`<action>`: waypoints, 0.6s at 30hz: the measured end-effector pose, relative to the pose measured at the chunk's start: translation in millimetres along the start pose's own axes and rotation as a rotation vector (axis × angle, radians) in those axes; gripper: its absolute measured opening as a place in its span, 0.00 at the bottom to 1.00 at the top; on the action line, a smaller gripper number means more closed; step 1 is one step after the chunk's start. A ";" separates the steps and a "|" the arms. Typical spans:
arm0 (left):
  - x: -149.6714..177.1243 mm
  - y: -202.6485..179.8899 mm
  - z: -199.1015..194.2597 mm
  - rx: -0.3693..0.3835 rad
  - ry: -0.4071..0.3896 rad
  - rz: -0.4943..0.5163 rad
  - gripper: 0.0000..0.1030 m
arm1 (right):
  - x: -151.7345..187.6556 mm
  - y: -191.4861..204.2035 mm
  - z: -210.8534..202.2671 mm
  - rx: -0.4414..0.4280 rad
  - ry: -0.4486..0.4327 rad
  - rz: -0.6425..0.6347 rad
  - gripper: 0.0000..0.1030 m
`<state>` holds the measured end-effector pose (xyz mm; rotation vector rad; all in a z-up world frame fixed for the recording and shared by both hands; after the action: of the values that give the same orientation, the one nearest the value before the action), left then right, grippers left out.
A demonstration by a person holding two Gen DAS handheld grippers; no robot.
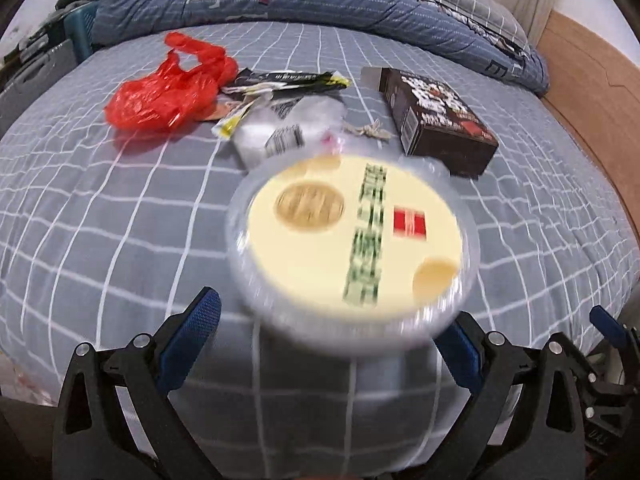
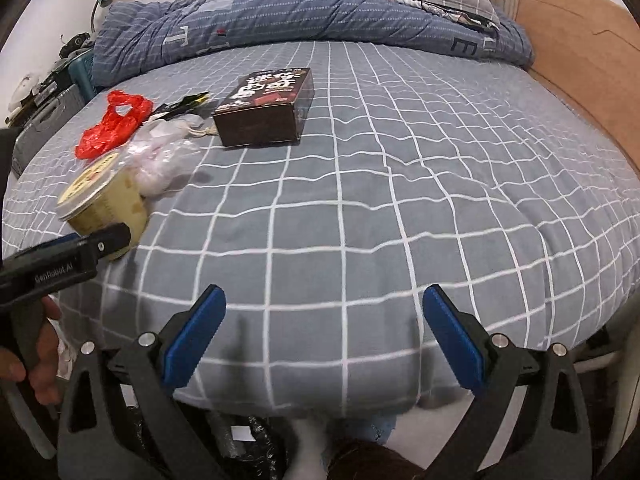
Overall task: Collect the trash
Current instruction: 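Grasp the yellow-lid yogurt cup with the left tool while the right tool grasps the brown cookie box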
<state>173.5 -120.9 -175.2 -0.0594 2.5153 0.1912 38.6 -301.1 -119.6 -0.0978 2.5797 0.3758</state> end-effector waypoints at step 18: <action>-21.8 47.2 -15.0 0.051 -0.048 -0.025 0.70 | -63.2 31.5 27.7 -0.009 -0.045 -0.118 0.92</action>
<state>178.6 -76.5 -144.6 -0.0643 2.4690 0.1166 102.1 -263.3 -102.3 -0.2411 2.5137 0.3414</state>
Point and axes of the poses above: each gripper's, at about its wrist camera, not at the fingertips, and z roughly the way its jaws point, y to its left, x to its underside, the point moved 1 cm from there along z, roughly the way its jaws point, and after that the axes turned 15 degrees about -x, right-handed, at the moved point
